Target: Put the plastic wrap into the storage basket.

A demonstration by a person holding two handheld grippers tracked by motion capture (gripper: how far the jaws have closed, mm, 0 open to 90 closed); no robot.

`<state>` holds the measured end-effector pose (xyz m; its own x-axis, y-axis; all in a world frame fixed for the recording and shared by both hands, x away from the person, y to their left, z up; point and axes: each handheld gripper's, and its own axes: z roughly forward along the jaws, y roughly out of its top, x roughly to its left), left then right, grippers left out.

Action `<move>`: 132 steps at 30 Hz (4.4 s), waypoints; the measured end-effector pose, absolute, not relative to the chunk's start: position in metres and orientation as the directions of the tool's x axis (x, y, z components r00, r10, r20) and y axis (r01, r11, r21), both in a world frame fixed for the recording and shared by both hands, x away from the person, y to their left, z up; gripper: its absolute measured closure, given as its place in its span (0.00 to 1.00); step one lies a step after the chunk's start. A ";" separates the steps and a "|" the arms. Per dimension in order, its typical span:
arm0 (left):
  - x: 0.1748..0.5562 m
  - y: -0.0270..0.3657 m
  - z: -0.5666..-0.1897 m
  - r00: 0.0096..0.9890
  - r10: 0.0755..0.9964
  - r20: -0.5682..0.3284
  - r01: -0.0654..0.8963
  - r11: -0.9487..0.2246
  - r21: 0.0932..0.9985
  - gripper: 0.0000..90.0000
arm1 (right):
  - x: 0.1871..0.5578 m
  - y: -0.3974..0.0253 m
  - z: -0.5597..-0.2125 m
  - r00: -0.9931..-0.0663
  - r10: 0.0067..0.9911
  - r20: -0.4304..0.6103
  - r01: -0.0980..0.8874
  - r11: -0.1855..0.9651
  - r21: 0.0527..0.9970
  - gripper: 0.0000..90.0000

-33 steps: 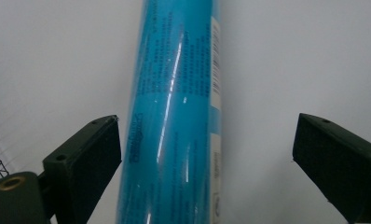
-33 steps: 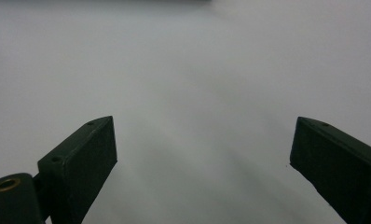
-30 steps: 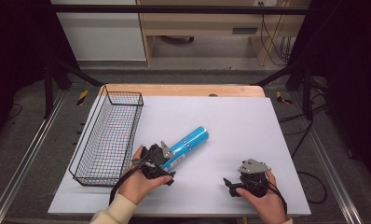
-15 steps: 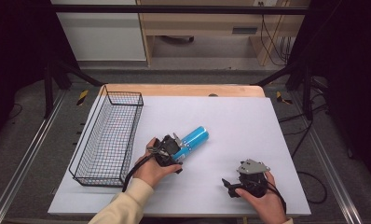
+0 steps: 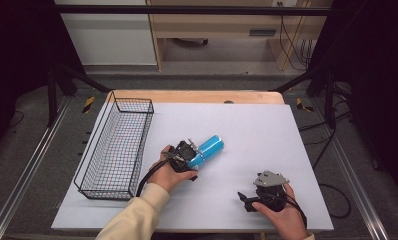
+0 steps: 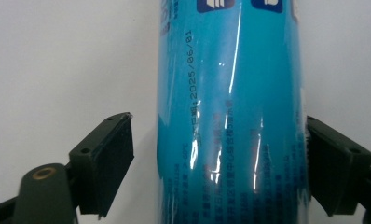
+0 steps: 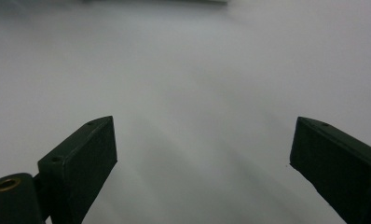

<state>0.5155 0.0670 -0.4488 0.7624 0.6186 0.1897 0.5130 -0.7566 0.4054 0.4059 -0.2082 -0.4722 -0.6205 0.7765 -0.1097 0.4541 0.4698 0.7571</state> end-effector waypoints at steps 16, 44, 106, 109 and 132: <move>0.520 0.065 -0.452 0.789 0.605 0.105 0.536 -0.763 0.362 0.34 | 0.406 -0.208 -0.473 -0.624 0.774 -0.109 0.455 0.474 0.754 0.09; 0.501 0.067 -0.398 0.770 0.622 0.141 0.518 -0.739 0.431 0.35 | 0.407 -0.206 -0.475 -0.630 0.769 -0.109 0.460 0.483 0.745 0.09; 0.463 0.150 -0.296 0.685 0.702 0.196 0.553 -0.676 0.487 0.35 | 0.407 -0.211 -0.472 -0.606 0.790 -0.093 0.473 0.452 0.756 0.06; 0.463 0.157 -0.295 0.675 0.711 0.198 0.561 -0.668 0.488 0.35 | 0.406 -0.210 -0.473 -0.606 0.790 -0.093 0.474 0.452 0.756 0.06; 0.459 0.205 -0.301 0.602 0.776 0.187 0.620 -0.602 0.503 0.35 | 0.406 -0.211 -0.473 -0.608 0.789 -0.092 0.477 0.456 0.751 0.06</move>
<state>0.4589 0.2055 -0.3010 0.6022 0.7762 0.1867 0.6202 -0.6021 0.5027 0.4060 -0.2115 -0.4732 -0.6079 0.7886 -0.0923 0.4773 0.4558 0.7513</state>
